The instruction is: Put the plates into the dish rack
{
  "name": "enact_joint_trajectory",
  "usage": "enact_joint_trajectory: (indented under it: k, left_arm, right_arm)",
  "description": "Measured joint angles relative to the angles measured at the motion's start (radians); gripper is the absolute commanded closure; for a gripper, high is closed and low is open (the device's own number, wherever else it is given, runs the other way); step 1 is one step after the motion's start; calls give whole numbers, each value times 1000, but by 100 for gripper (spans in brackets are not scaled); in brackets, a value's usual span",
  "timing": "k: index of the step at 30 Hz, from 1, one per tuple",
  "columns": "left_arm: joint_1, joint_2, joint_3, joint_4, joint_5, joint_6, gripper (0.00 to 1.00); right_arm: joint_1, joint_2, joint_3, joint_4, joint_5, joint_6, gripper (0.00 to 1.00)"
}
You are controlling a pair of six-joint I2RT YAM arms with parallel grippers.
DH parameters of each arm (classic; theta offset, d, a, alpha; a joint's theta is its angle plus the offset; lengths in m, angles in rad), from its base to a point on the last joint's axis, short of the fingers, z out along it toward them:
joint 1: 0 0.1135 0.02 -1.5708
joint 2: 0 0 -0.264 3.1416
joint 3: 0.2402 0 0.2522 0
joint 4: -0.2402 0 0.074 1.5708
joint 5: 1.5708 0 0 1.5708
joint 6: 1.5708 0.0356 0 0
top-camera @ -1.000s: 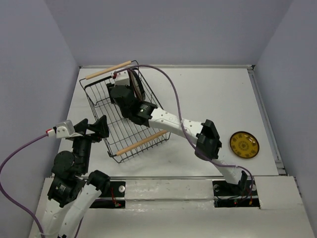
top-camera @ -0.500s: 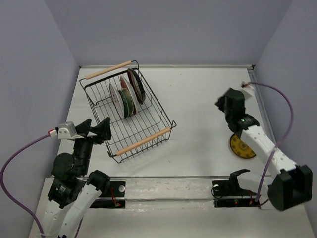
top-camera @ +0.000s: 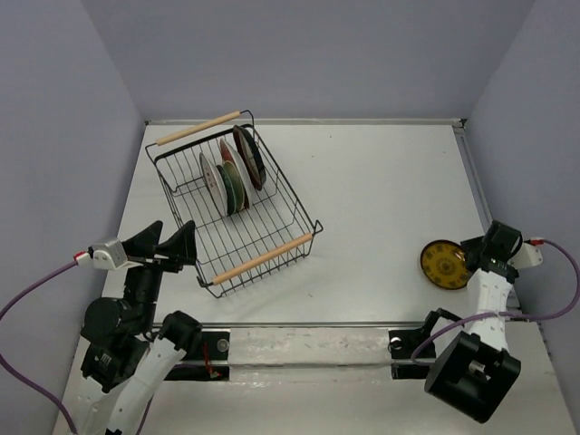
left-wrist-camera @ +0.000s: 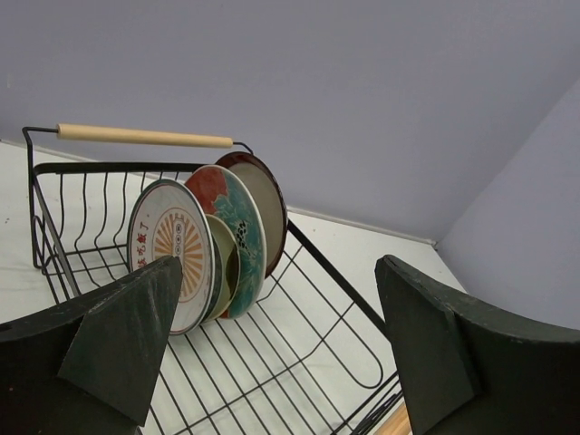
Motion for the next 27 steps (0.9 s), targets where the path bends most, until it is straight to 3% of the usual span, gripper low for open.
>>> enact_joint_trajectory:
  k: [8, 18, 25, 27]
  left_arm:
    - [-13, -9, 0, -1, -1, 0, 1]
    - [-21, -12, 0, -2, -6, 0, 1]
    - [-21, -8, 0, -2, -8, 0, 1]
    - [-21, -5, 0, -2, -8, 0, 1]
  right_arm:
    - [-217, 122, -1, -40, -177, -14, 22]
    - [-238, 235, -1, -46, -289, -42, 21]
    - [-245, 318, -5, 84, -444, -61, 45]
    - [-246, 327, -30, 145, -511, -56, 64]
